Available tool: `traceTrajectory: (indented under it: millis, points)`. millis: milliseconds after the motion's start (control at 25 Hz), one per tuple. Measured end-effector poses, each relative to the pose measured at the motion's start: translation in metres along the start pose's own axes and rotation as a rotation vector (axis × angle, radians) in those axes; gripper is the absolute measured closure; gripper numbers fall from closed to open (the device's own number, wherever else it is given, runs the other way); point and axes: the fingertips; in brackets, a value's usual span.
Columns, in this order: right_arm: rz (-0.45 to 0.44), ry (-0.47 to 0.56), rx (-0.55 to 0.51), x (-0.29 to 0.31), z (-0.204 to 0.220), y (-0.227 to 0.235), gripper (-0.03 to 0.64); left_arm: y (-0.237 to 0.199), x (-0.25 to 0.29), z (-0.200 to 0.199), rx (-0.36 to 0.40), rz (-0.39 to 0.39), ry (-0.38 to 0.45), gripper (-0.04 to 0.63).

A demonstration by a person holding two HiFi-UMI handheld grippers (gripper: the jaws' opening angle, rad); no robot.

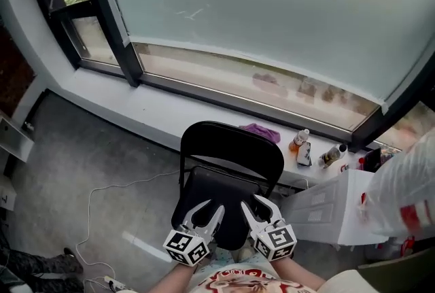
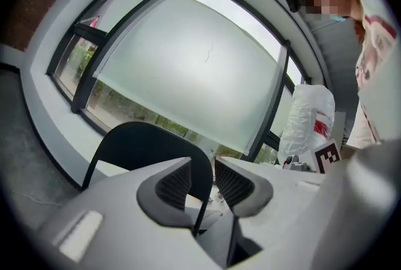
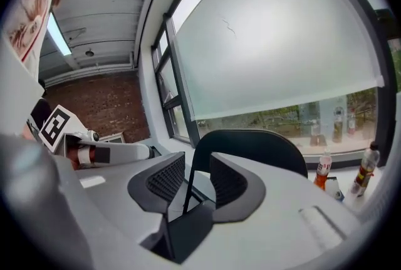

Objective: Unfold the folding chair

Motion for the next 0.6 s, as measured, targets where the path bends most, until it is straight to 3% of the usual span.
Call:
traceTrajectory:
  millis: [280, 440, 600]
  points:
    - [-0.001, 0.111, -0.047, -0.012, -0.043, -0.015, 0.542, 0.017, -0.005, -0.045, 0.099, -0.024, 0.1, 0.588]
    - [0.021, 0.145, -0.064, -0.015, -0.061, -0.013, 0.593, 0.023, -0.011, -0.056, 0.117, -0.018, 0.112, 0.589]
    - [0.03, 0.19, -0.09, -0.021, -0.08, -0.02, 0.594, 0.022, -0.021, -0.071, 0.098, -0.013, 0.14, 0.589]
Point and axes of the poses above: the fingertips, and each gripper's own axes: x forward along the fingers, y to its right, z out of its underside, and after that the axes turned 4 degrees about -y, right-handed
